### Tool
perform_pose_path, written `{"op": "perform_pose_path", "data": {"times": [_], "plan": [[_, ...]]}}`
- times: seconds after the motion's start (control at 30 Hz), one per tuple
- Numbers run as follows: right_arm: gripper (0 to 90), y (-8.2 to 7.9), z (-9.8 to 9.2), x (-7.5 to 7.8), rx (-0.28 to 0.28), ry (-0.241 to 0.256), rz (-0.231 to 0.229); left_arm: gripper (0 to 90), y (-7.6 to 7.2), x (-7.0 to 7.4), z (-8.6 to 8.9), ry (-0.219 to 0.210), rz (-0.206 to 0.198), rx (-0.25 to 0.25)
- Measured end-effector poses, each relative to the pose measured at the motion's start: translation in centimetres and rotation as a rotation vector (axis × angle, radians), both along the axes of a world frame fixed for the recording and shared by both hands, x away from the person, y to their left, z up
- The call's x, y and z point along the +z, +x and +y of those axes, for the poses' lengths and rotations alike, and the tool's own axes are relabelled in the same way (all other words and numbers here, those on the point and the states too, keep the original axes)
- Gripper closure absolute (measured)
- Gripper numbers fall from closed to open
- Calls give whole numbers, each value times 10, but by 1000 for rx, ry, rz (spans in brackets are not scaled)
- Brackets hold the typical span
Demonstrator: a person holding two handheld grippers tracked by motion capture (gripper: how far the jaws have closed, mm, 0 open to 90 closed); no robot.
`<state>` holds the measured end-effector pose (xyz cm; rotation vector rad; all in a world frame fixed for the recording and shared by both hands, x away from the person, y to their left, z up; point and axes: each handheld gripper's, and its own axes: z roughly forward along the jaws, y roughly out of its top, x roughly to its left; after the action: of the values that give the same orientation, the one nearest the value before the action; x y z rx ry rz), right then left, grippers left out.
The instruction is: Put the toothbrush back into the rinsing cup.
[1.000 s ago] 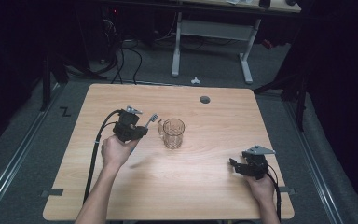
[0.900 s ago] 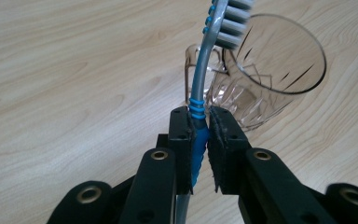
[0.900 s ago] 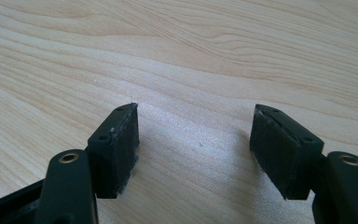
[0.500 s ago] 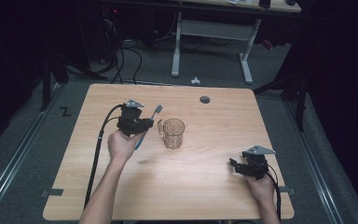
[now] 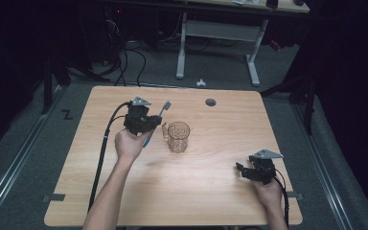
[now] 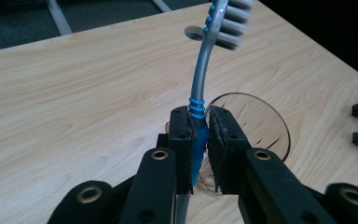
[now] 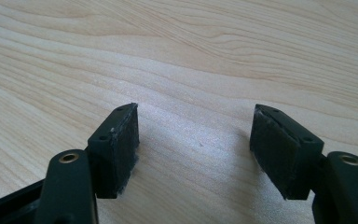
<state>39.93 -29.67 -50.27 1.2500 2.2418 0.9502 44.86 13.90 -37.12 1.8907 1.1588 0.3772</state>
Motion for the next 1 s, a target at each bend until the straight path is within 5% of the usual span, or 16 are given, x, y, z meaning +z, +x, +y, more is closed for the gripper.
{"op": "perform_pose_path", "data": {"times": [0.7, 1.0], "plan": [[332, 0, 0, 0, 0, -1, 0, 801, 22, 16, -23, -11, -71, 4], [332, 0, 0, 0, 1, 0, -1, 801, 32, 14, -25, -71, -93, 12]]}}
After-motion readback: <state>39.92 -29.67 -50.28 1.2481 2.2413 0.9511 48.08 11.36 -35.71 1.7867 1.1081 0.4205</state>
